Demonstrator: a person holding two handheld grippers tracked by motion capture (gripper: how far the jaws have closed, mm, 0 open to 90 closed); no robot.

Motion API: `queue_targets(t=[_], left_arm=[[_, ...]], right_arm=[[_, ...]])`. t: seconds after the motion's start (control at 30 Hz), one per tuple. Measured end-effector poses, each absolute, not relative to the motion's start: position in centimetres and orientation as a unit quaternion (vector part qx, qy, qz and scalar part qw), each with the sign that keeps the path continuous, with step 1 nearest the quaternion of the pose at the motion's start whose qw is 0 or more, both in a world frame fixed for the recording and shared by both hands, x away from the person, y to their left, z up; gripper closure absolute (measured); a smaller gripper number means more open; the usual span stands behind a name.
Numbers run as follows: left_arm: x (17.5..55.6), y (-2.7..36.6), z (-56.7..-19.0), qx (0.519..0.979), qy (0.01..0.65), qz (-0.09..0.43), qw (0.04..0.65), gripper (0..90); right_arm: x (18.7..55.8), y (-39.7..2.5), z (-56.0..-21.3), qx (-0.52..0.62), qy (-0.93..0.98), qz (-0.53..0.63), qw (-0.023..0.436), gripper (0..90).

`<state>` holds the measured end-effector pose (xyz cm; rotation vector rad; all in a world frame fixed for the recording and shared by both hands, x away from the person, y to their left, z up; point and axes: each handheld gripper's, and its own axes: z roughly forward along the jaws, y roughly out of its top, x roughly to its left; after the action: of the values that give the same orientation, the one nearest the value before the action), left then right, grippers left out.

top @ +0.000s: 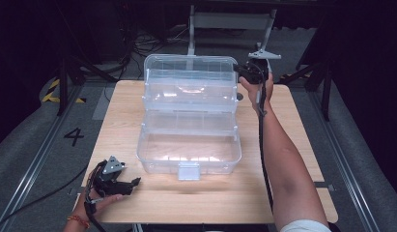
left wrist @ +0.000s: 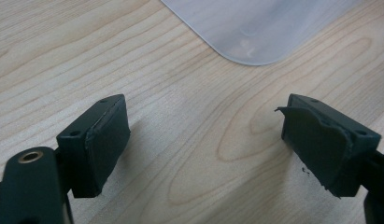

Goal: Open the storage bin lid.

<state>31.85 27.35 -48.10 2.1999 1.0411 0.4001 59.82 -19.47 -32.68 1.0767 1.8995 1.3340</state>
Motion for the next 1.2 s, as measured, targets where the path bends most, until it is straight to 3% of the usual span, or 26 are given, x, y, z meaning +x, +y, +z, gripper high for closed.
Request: queue_targets(t=[1.0, 1.13, 1.2], left_arm=[[32.0, 27.4, -48.1, 0.844, 0.393, 0.157, 0.331, 15.6], [32.0, 27.4, -48.1, 0.844, 0.393, 0.156, 0.331, 15.7], [32.0, 27.4, -48.1, 0.844, 0.393, 0.157, 0.330, 15.6]], right_arm=[[61.4, -18.8, -34.3, 0.415, 0.719, 0.468, 0.303, 80.6], [61.8, -18.7, -34.9, 0.429, 0.722, 0.458, 0.293, 82.9], [61.9, -18.8, -35.1, 0.429, 0.726, 0.448, 0.297, 89.6]])
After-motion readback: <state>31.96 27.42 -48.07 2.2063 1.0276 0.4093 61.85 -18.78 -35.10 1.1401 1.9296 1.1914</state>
